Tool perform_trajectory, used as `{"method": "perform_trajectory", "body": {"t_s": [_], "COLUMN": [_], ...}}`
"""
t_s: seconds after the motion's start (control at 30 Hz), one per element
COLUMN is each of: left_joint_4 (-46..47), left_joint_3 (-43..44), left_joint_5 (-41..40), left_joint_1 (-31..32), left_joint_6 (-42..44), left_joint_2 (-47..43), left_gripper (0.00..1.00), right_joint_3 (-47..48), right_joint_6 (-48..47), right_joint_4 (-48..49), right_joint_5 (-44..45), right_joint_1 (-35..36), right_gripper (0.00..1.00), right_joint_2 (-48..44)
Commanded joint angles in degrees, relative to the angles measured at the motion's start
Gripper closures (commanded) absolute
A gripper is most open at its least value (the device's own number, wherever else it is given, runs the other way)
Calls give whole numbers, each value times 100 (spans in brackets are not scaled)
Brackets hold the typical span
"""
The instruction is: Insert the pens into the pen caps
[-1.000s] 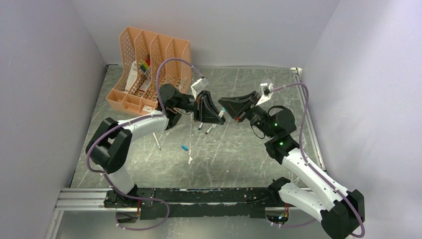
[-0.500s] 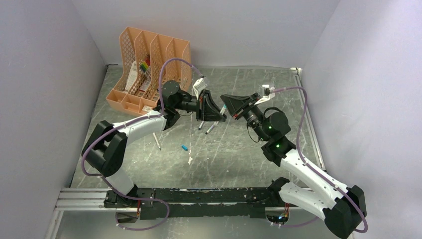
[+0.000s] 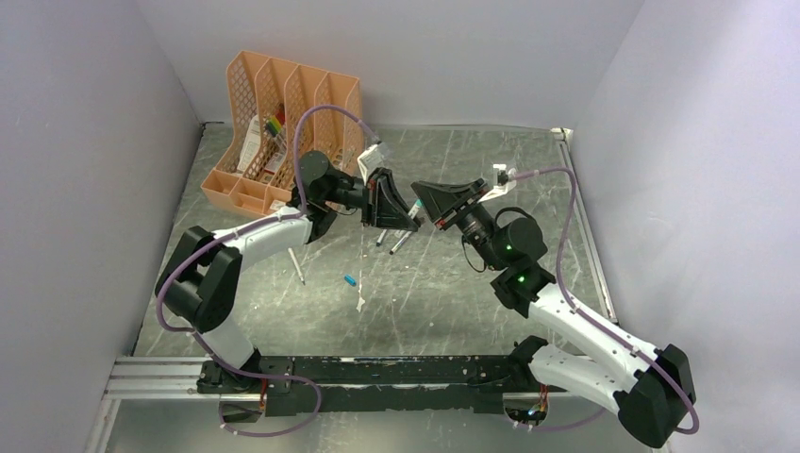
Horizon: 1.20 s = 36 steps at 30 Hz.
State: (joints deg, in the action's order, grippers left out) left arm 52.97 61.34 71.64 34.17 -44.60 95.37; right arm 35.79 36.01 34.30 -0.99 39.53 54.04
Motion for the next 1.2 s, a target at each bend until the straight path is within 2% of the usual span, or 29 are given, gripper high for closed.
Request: {"method": "perform_trajectory", "body": {"t_s": [0.0,0.1,0.73,0.9,1.03,1.17], "left_joint_4": [1533,1185,802,428,343,485], "left_joint_3": [710,751,1784,2096,1898,1216], "left_joint_5": [-1612,-1684,-1657,-1591,-1483,-1308], "left_joint_1": [-280,-281,-341,-346,-346,-341], "left_joint_6": [-243,-6,-82,112,149,60], "left_joint_2": [-345,-435,-101,-36,-43,-118], "left_gripper": [93,93,93,93,93,93], "right_joint_3": [-614,-563,-852,-921,-954,-718], "right_joint_6": [-39,-83,-202,-164,-52,26], "right_joint_4": [-2407,-2426,-2355,-2211,-2089,-2235], "right_joint_5": [-1850,-1834,-1810,-1824,-1572,-855], "right_joint_1": [515,590,1130,1245,1252,1230], "right_gripper": [100,100,100,100,100,100], "right_joint_2": [459,561,1034,1282,1077,545]}}
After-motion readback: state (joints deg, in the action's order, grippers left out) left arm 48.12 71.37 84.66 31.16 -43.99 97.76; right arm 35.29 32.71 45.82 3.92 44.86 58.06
